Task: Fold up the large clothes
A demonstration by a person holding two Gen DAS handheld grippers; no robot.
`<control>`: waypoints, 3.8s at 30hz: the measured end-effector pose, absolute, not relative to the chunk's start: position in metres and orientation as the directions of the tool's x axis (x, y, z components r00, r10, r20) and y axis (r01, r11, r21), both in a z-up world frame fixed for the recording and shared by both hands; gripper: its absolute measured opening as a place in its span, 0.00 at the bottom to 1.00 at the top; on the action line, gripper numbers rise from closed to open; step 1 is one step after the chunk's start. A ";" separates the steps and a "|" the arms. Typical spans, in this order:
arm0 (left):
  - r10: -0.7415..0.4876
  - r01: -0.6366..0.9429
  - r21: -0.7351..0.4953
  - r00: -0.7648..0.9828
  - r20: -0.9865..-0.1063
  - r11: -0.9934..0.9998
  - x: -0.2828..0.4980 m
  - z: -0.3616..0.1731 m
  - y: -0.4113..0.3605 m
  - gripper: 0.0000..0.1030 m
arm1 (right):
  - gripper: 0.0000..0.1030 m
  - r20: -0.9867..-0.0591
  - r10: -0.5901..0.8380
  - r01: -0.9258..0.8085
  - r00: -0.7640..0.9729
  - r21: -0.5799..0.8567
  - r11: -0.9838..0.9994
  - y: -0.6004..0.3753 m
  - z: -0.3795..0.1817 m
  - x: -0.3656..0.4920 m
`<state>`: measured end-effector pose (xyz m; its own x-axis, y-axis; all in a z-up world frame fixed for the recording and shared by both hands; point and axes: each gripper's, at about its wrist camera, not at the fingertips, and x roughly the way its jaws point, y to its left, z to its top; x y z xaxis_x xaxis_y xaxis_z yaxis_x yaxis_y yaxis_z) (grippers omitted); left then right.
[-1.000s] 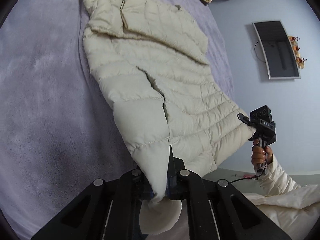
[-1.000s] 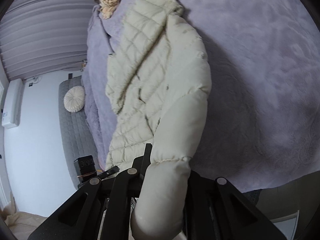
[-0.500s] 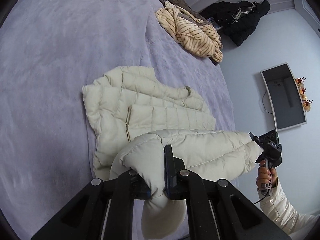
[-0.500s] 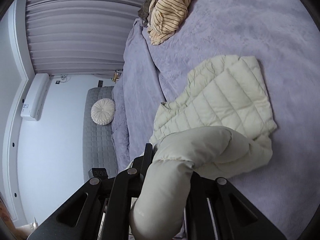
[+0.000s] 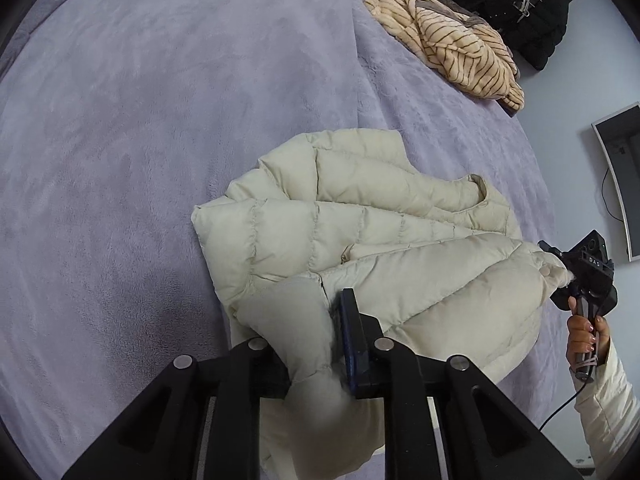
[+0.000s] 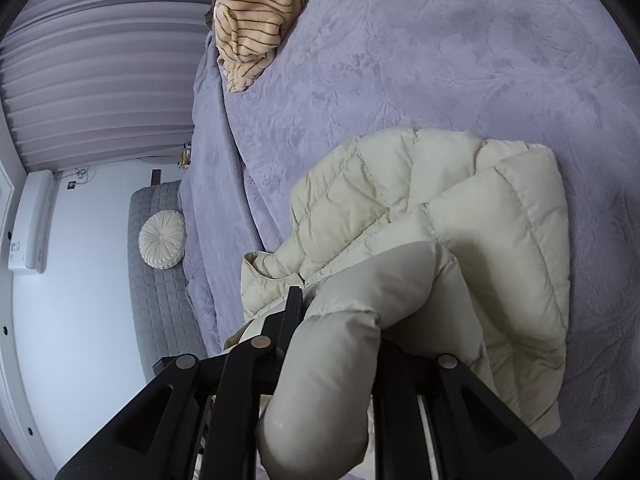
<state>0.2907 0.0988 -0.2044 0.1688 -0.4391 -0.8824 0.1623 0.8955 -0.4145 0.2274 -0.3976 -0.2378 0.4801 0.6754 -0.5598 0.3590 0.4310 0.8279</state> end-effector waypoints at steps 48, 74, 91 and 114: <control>-0.118 0.057 -0.103 0.447 -0.887 0.993 0.337 -0.262 0.055 1.00 | 0.43 -0.832 0.333 0.311 0.444 0.491 0.814 -0.366 -0.253 0.256; -0.150 0.060 -0.138 0.430 -0.890 0.989 0.345 -0.275 0.066 1.00 | 0.43 -0.818 0.333 0.269 0.469 0.491 0.828 -0.360 -0.270 0.257; -0.124 -0.010 -0.150 0.510 -0.851 0.989 0.325 -0.204 0.120 1.00 | 0.47 -0.860 0.267 0.265 0.436 0.406 0.875 -0.353 -0.235 0.261; -0.010 -0.011 -0.016 0.396 -0.918 1.000 0.323 -0.264 0.101 1.00 | 0.46 -0.862 0.364 0.123 0.353 0.428 0.895 -0.260 -0.250 0.240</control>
